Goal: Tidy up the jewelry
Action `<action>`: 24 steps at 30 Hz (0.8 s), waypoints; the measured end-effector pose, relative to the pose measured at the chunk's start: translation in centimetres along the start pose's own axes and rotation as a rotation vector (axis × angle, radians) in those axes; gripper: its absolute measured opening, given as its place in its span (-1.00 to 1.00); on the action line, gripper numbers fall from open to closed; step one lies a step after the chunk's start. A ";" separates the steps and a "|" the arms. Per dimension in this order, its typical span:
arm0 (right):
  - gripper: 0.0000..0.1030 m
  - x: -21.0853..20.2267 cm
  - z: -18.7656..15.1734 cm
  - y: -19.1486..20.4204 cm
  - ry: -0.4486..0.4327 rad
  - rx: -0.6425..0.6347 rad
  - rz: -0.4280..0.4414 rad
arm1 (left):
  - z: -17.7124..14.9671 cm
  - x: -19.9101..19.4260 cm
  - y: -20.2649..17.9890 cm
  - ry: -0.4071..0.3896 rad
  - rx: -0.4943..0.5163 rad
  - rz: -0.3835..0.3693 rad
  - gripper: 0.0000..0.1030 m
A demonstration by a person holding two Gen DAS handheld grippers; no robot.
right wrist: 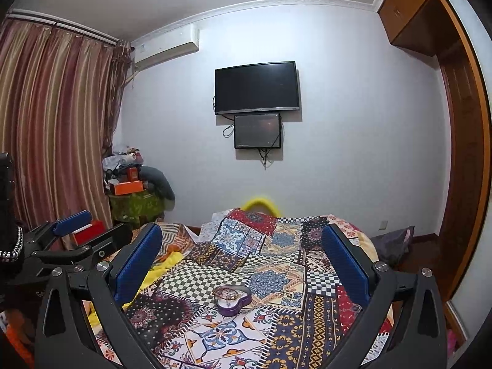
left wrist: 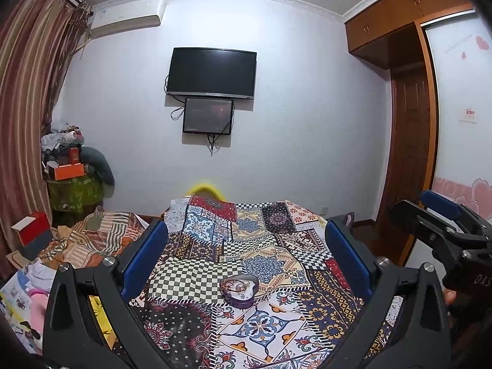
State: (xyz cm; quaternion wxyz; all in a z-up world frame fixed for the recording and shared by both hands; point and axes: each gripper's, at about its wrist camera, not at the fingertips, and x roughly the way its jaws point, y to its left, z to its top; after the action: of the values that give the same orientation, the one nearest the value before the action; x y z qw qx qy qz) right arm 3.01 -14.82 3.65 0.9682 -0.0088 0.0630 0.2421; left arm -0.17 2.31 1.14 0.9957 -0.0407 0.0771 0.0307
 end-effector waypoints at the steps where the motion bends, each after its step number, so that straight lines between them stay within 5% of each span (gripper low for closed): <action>1: 0.99 0.0 0.0 0.0 0.001 -0.001 -0.002 | 0.0 -0.1 0.0 0.000 0.001 -0.001 0.99; 24: 0.99 -0.1 0.0 -0.3 0.005 0.012 -0.009 | 0.0 0.0 -0.3 0.003 -0.006 -0.017 0.99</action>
State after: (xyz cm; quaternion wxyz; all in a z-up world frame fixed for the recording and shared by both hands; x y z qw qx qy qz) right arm 3.11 -15.13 3.62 0.9691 -0.0036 0.0667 0.2375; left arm -0.16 2.00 1.16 0.9957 -0.0442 0.0783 0.0222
